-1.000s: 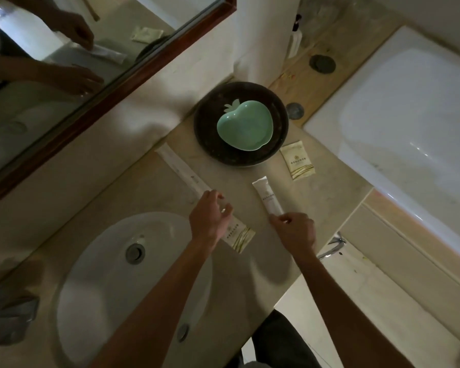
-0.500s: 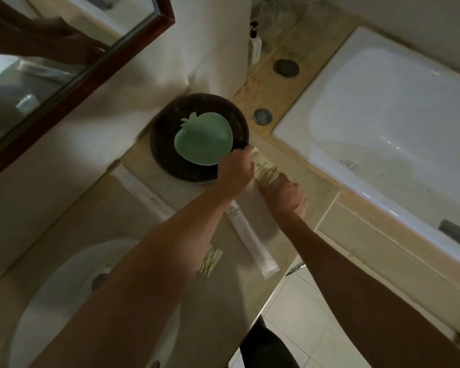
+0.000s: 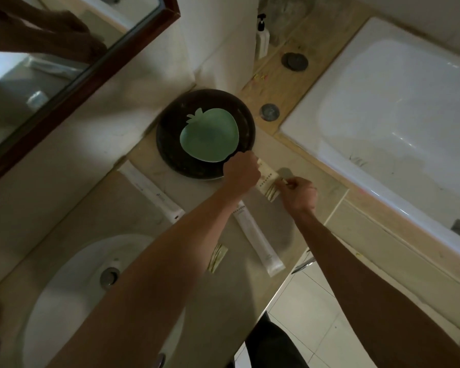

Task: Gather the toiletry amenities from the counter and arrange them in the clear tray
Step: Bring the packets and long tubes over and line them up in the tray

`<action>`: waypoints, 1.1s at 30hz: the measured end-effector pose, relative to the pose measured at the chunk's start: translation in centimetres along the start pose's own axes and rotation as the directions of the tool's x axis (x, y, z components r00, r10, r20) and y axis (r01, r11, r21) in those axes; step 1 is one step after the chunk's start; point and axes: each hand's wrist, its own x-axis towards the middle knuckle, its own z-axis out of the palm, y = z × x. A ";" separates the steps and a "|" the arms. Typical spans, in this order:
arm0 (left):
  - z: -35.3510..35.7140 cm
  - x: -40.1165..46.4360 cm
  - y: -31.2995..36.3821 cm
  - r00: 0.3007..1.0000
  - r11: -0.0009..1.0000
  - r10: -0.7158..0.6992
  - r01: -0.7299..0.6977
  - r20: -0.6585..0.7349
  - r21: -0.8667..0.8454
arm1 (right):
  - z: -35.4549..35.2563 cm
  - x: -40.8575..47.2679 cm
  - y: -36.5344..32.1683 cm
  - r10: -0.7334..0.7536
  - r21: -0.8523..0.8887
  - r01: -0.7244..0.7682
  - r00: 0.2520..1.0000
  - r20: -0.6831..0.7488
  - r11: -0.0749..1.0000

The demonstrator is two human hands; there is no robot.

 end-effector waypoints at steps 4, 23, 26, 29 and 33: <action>-2.6 -4.6 -2.4 0.998 0.989 -0.061 0.065 0.028 -0.134 | -0.4 -4.0 0.4 0.023 0.090 -0.029 0.997 0.067 0.996; -2.5 -17.6 -14.6 0.899 0.870 -0.374 0.426 0.228 -0.250 | 6.7 -16.1 1.6 -0.023 -0.181 0.096 0.930 0.368 0.979; -2.1 -17.8 -14.6 0.895 0.859 -0.388 0.438 0.222 -0.265 | 6.9 -16.3 1.5 -0.036 -0.182 0.110 0.929 0.368 0.977; -1.7 -18.5 -14.9 0.888 0.846 -0.429 0.459 0.167 -0.270 | 6.7 -16.5 1.6 -0.085 -0.185 0.145 0.950 0.301 0.972; -1.5 -20.6 -15.6 0.817 0.769 -0.568 0.570 0.100 -0.287 | 6.3 -16.2 1.7 -0.173 -0.268 0.256 0.939 0.296 0.929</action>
